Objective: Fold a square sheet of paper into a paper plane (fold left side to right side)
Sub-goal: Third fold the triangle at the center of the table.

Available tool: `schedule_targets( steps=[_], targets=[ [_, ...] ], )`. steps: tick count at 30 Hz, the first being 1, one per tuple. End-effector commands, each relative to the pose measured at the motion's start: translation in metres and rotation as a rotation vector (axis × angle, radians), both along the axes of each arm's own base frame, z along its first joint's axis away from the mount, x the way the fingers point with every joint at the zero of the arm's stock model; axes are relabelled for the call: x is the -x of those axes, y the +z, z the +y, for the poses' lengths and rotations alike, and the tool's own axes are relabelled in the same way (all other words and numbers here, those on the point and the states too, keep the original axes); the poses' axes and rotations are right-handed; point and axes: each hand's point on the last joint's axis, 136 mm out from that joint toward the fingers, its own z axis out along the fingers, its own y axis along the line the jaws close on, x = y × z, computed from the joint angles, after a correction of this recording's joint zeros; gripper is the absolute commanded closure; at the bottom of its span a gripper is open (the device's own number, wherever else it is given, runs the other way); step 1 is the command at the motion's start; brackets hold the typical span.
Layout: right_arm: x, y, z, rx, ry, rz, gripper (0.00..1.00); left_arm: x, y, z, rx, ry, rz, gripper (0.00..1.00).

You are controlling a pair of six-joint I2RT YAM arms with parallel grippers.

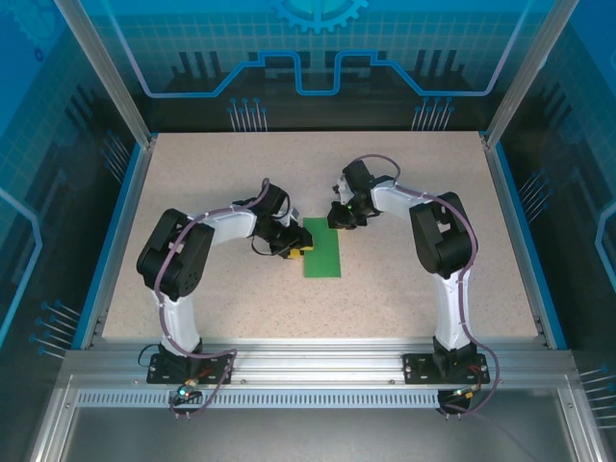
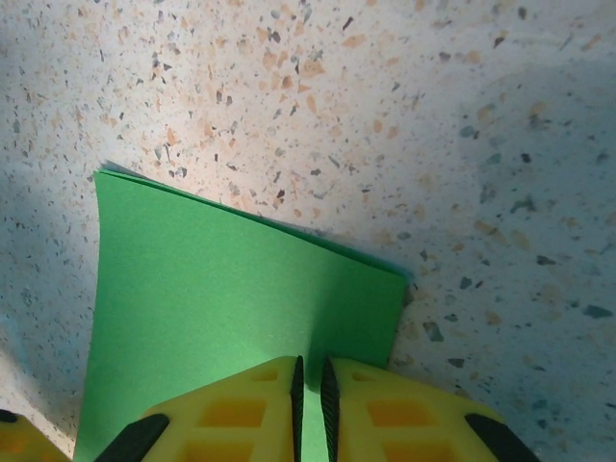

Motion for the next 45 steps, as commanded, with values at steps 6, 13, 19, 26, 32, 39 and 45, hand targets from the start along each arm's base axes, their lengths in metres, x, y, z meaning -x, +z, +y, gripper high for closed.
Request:
schedule_targets(
  steps=[6, 13, 19, 26, 32, 39, 45],
  targets=[
    [0.009, -0.011, -0.004, 0.051, 0.017, 0.018, 0.82, 0.008, 0.016, -0.003, 0.033, 0.011, 0.005, 0.68],
    [0.003, 0.002, -0.002, 0.034, 0.017, -0.036, 0.80, 0.013, 0.011, -0.004, 0.026, 0.013, 0.036, 0.90],
    [-0.007, 0.039, -0.001, 0.003, 0.025, -0.173, 0.71, 0.015, 0.010, -0.003, 0.016, 0.026, 0.053, 1.00],
    [0.020, 0.089, -0.010, -0.043, 0.089, -0.383, 0.50, 0.016, 0.013, -0.005, 0.032, 0.057, 0.086, 1.00],
    [0.086, 0.092, -0.006, -0.025, 0.221, -0.492, 0.34, 0.016, 0.019, -0.008, 0.053, 0.056, 0.101, 1.00],
    [0.150, 0.067, 0.011, 0.071, 0.381, -0.579, 0.19, 0.017, 0.024, -0.012, 0.071, 0.046, 0.108, 1.00],
    [0.167, 0.048, 0.030, 0.153, 0.490, -0.596, 0.15, 0.017, 0.025, -0.012, 0.071, 0.047, 0.111, 1.00]
  ],
)
